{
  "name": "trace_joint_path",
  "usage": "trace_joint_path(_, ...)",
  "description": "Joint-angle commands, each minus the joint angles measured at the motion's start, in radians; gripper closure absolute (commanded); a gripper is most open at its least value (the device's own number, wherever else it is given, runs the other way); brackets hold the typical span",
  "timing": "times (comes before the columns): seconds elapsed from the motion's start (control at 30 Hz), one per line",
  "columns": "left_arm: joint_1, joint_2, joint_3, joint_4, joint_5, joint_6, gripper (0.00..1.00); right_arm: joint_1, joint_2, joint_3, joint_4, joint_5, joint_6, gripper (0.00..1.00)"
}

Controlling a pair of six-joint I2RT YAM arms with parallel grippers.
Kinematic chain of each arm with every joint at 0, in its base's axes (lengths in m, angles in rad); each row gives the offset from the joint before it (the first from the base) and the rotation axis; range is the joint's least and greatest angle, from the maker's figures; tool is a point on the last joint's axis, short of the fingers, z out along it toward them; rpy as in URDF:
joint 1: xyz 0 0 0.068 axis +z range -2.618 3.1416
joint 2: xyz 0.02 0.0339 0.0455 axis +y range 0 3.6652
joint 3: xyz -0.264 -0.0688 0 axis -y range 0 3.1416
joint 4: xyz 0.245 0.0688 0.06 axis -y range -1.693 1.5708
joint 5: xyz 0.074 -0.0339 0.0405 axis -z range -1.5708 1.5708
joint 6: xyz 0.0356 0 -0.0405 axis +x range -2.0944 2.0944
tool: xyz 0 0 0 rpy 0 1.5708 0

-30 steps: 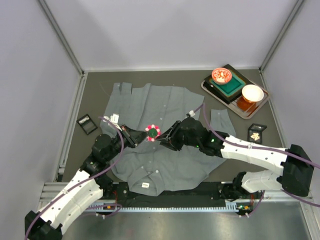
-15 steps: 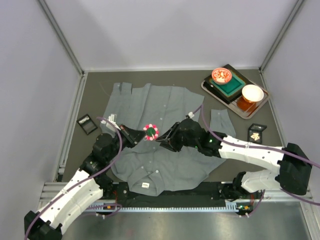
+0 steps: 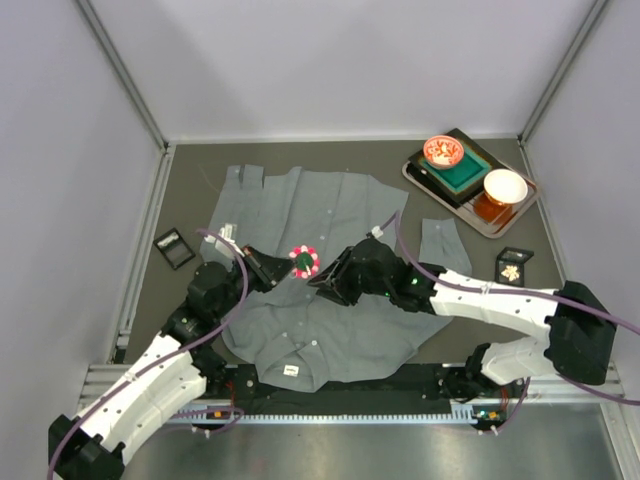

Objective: Remove the brooch from the garment
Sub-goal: Close the brooch.

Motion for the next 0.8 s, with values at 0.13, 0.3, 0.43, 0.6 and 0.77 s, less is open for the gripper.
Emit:
trace_joint_path(0.13,-0.001,-0.001,-0.019,0.129,0.054,0.022,1.0,0.007,0.036,0.087,0.067,-0.014,0.041,0.63)
trace_joint_path(0.3,-0.001,-0.038,-0.051,0.129,0.069,0.059,1.0,0.002,0.036,0.099,0.07,-0.012,0.055,0.63)
trace_joint_path(0.43,-0.001,-0.07,-0.091,0.171,0.117,0.108,1.0,-0.01,0.044,0.094,0.068,-0.038,0.076,0.63)
trace_joint_path(0.6,-0.001,-0.08,-0.107,0.166,0.167,0.163,1.0,-0.024,0.047,0.094,0.07,-0.056,0.087,0.63)
trace_joint_path(0.77,-0.001,-0.112,-0.087,0.102,0.069,0.121,1.0,-0.018,0.044,0.085,0.07,-0.055,0.087,0.63)
